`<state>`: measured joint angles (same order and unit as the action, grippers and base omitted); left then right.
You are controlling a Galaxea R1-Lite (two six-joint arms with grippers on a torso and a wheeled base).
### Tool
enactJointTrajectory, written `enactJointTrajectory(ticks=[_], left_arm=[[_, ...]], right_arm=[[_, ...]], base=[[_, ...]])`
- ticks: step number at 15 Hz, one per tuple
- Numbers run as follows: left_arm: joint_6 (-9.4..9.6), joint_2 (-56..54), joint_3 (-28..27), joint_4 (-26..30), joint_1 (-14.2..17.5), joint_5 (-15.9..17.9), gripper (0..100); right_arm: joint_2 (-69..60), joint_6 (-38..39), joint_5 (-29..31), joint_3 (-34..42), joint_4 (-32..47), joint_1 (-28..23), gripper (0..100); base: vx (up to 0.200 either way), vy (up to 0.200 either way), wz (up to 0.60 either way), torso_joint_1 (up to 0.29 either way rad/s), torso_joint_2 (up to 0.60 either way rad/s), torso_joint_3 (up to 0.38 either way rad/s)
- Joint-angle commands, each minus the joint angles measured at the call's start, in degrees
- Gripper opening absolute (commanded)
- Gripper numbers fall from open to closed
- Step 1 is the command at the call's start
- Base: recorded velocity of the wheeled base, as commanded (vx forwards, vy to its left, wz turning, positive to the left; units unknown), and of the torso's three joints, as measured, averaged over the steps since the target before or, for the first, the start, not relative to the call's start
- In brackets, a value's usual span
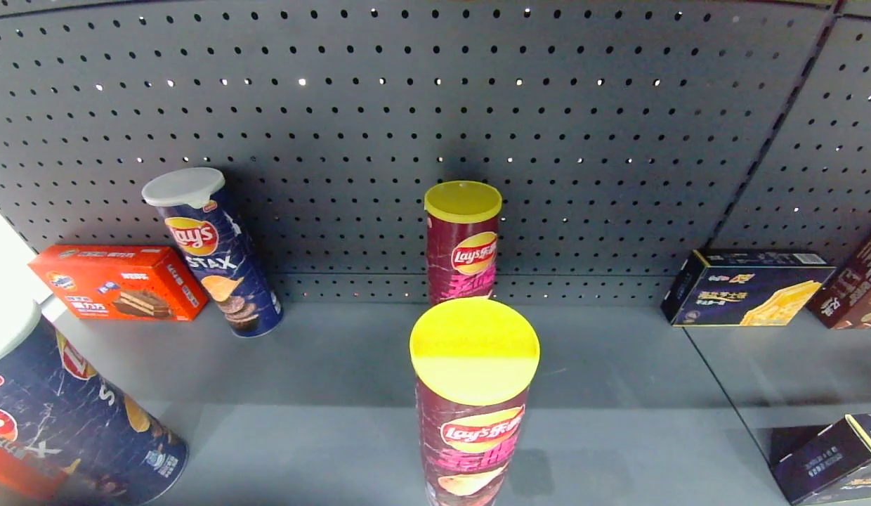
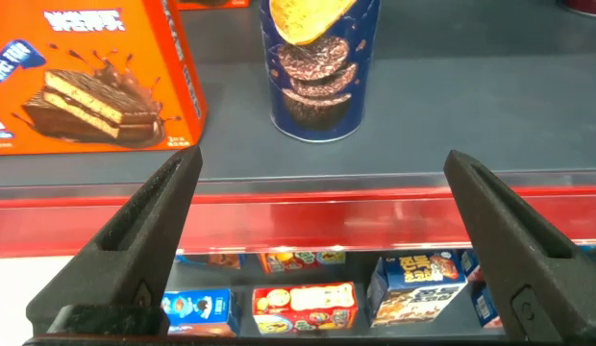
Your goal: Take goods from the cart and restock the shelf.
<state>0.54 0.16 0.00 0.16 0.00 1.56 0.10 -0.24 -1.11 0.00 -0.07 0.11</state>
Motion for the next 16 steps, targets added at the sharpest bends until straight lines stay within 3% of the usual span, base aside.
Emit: enactJointTrajectory(ticks=[1,16], left_arm=[[-0.10,0.02,0.00,0.02,0.00,-0.07,100],[0.08,0.02,0.00,0.02,0.00,0.02,100]], right_arm=[[0.08,-0.02,-0.03,0.00,-0.01,0.07,100],[0.08,-0.02,-0.12,0.00,-0.01,-0.02,100]], base=[[0.000,0.000,0.00,0.000,0.00,0.000],[0.000,0.000,0.00,0.000,0.00,0.000]])
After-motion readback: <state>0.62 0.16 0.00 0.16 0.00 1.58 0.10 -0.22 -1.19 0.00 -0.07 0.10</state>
